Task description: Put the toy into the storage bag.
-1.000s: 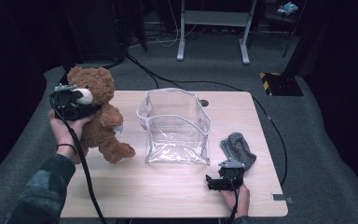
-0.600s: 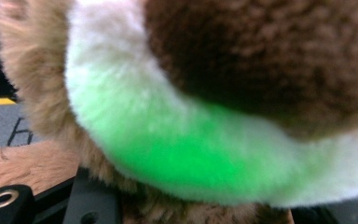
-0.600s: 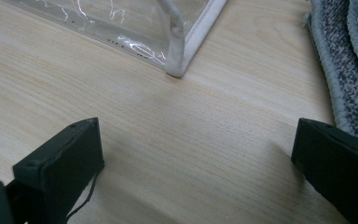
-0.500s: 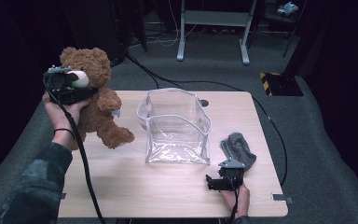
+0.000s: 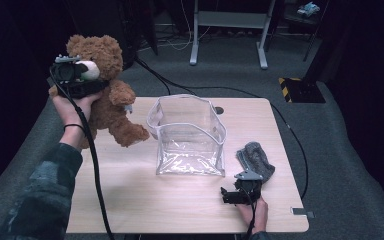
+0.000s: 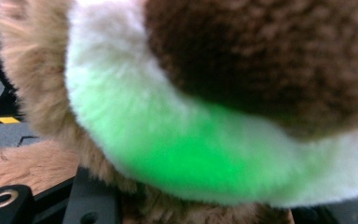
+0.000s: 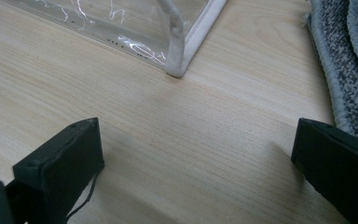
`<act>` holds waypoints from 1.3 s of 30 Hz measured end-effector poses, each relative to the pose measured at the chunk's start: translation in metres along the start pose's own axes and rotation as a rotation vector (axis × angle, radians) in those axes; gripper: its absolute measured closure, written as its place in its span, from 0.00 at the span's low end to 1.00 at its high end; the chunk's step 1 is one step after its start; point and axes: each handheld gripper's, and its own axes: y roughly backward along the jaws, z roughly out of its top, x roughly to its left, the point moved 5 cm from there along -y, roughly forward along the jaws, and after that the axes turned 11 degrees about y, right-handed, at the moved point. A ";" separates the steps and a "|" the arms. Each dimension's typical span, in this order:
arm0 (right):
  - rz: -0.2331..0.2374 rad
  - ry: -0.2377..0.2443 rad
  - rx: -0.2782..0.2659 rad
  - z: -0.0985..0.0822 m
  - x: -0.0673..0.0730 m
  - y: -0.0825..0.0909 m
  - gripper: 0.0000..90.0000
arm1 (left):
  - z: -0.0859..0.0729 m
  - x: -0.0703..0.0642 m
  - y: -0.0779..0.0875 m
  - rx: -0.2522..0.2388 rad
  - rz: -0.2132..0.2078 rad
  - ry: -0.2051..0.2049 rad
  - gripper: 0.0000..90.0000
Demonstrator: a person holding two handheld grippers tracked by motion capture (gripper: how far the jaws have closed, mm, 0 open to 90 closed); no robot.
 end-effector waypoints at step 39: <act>-0.001 0.002 0.000 0.000 0.000 0.000 0.02 | 0.033 -0.144 -0.052 -0.052 -0.163 -0.110 0.50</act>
